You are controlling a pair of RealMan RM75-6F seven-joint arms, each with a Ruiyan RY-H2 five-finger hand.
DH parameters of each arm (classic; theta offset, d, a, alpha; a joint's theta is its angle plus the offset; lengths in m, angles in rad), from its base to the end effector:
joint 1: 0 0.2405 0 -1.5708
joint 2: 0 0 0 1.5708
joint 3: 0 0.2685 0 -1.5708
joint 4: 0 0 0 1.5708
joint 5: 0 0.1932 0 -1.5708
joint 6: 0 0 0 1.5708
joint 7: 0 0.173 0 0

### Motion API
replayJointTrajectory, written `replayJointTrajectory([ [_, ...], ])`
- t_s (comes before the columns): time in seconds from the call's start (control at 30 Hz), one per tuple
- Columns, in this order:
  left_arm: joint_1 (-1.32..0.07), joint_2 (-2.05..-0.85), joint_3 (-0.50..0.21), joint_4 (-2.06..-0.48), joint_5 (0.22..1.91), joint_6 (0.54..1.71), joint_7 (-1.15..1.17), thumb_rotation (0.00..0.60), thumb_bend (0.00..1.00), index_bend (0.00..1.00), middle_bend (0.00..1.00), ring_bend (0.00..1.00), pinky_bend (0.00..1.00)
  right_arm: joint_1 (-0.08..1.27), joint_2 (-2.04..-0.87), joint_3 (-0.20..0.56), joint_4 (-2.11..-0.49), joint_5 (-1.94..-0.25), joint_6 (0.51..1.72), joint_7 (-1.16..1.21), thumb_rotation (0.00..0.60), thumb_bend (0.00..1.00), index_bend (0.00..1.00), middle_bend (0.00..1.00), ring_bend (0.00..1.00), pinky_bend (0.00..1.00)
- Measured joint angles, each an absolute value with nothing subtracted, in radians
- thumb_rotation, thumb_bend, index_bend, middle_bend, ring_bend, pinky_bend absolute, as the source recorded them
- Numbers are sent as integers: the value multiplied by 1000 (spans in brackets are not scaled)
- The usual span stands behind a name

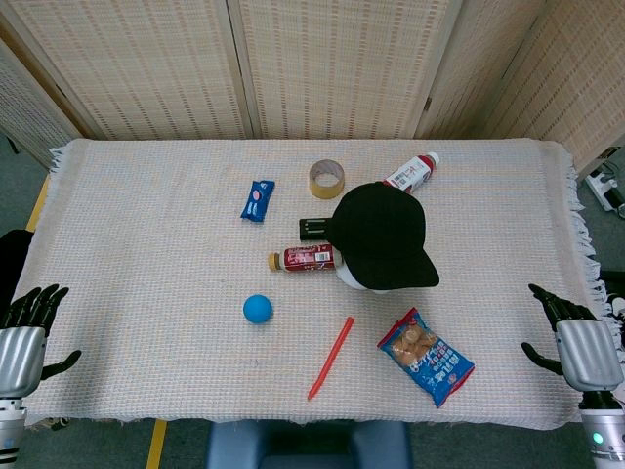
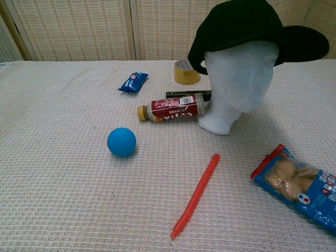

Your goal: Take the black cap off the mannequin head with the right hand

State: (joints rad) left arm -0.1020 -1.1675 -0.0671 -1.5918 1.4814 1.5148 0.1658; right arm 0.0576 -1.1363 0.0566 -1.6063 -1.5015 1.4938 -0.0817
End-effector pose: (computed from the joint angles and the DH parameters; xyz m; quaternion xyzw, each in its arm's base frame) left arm -0.3117 0.2181 0.1744 -0.6062 -0.3333 -0.3633 0.6240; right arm -0.3194 -0.2022 0.1770 0.5994 -0.3704 0.3657 0.6082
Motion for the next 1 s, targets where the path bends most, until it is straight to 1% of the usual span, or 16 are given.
replayJointTrajectory([
  [0.47, -100, -1171, -63, -1585, 1480, 1511, 159, 600, 165, 142, 131, 99, 168, 50, -1148, 56, -1594, -1507, 1509, -74, 600, 141, 134, 255, 313, 369],
  [0.63, -102, -1169, -62, -1586, 1485, 1510, 157, 600, 164, 142, 131, 100, 167, 51, -1153, 53, -1591, -1515, 1508, -69, 600, 139, 135, 258, 335, 393],
  [0.77, -100, -1166, -61, -1588, 1484, 1511, 151, 600, 164, 142, 131, 100, 167, 54, -1158, 55, -1588, -1529, 1517, -63, 600, 140, 145, 269, 392, 466],
  [0.87, -100, -1163, -60, -1589, 1486, 1510, 147, 600, 165, 142, 131, 100, 167, 60, -1159, 62, -1589, -1547, 1528, -60, 600, 139, 163, 289, 466, 553],
  [0.93, -99, -1161, -60, -1591, 1488, 1512, 144, 600, 165, 142, 131, 100, 167, 69, -1157, 68, -1594, -1558, 1531, -58, 600, 139, 168, 299, 524, 616],
  [1.0, -98, -1158, -60, -1591, 1491, 1515, 139, 600, 165, 142, 131, 99, 167, 84, -1152, 80, -1605, -1570, 1533, -58, 600, 136, 170, 312, 610, 693],
])
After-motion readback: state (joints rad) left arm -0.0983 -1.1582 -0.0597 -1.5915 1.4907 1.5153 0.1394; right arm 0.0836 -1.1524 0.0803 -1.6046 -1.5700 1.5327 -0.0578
